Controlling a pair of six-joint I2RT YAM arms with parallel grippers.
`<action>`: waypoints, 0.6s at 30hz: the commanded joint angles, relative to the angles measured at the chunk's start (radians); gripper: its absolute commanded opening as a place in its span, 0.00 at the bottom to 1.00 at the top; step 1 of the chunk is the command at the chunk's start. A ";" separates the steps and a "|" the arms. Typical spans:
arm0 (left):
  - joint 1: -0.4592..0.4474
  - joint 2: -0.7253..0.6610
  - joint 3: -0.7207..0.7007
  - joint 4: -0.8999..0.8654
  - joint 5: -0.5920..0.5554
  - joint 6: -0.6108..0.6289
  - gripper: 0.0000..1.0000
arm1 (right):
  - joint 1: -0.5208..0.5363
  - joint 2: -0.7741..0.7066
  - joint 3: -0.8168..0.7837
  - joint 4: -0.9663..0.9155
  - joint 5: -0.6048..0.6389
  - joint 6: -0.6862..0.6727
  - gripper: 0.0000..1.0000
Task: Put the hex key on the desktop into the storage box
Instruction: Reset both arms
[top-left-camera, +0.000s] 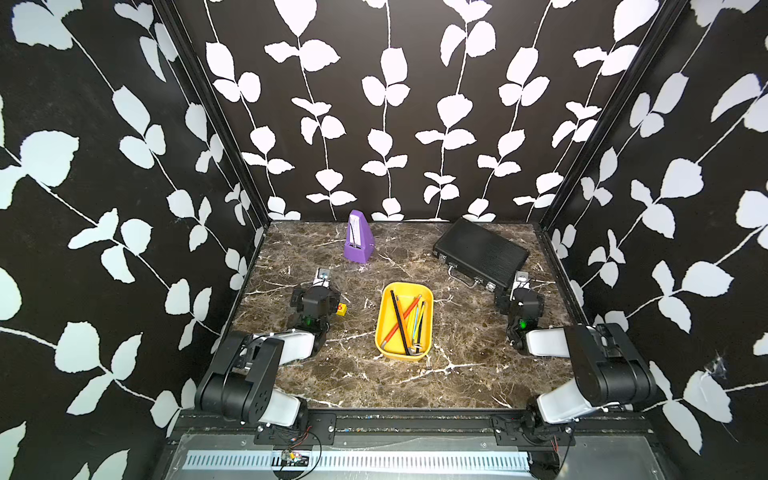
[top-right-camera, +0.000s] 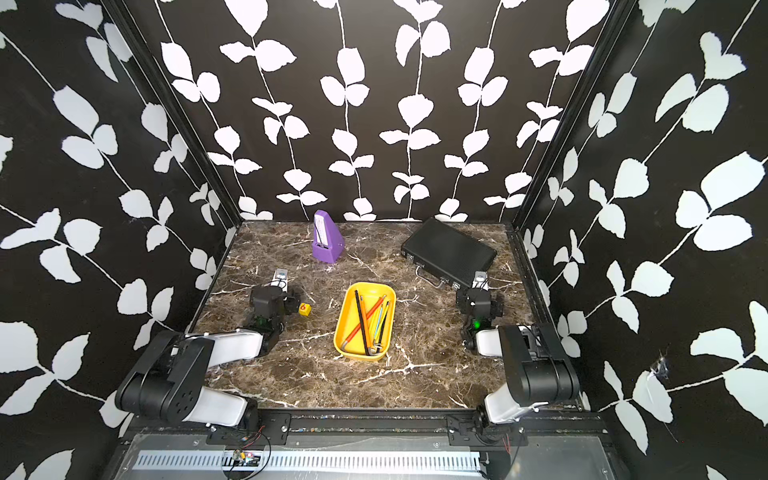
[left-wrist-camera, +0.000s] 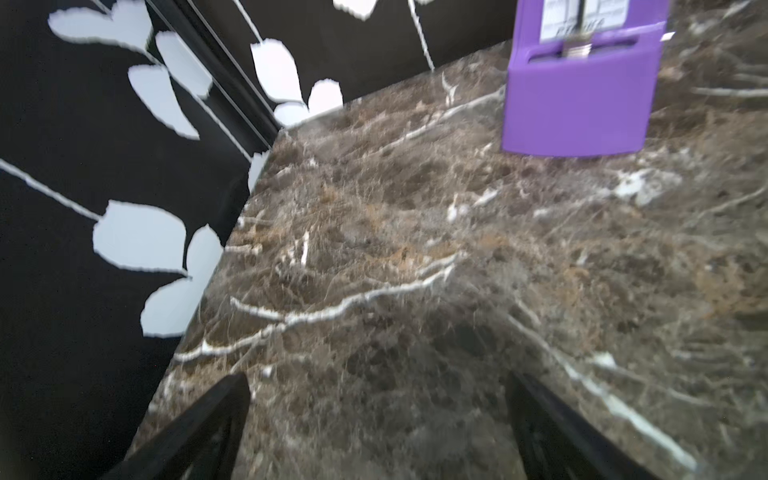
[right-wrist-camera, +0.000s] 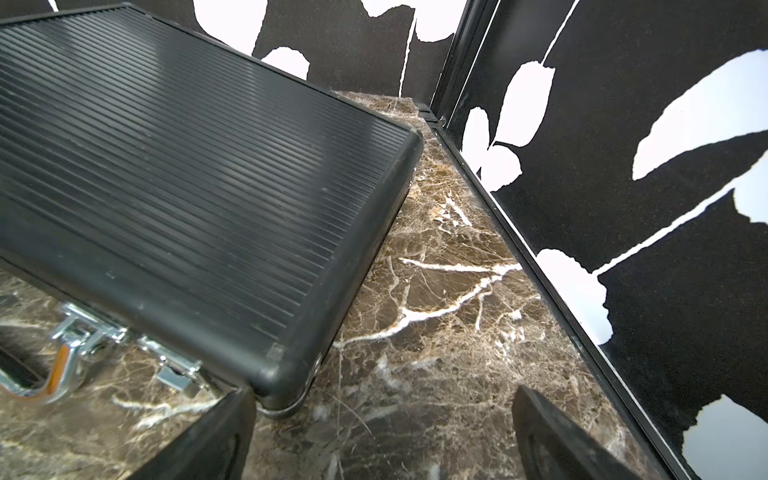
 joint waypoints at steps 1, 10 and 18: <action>0.016 0.050 -0.028 0.227 0.008 0.039 0.99 | -0.007 -0.009 0.000 0.059 0.000 0.001 0.99; 0.156 0.091 -0.065 0.294 0.175 -0.105 0.98 | -0.007 -0.009 0.001 0.057 0.000 0.002 0.99; 0.186 0.114 -0.013 0.229 0.236 -0.110 0.99 | -0.007 -0.012 0.002 0.058 0.000 0.002 0.99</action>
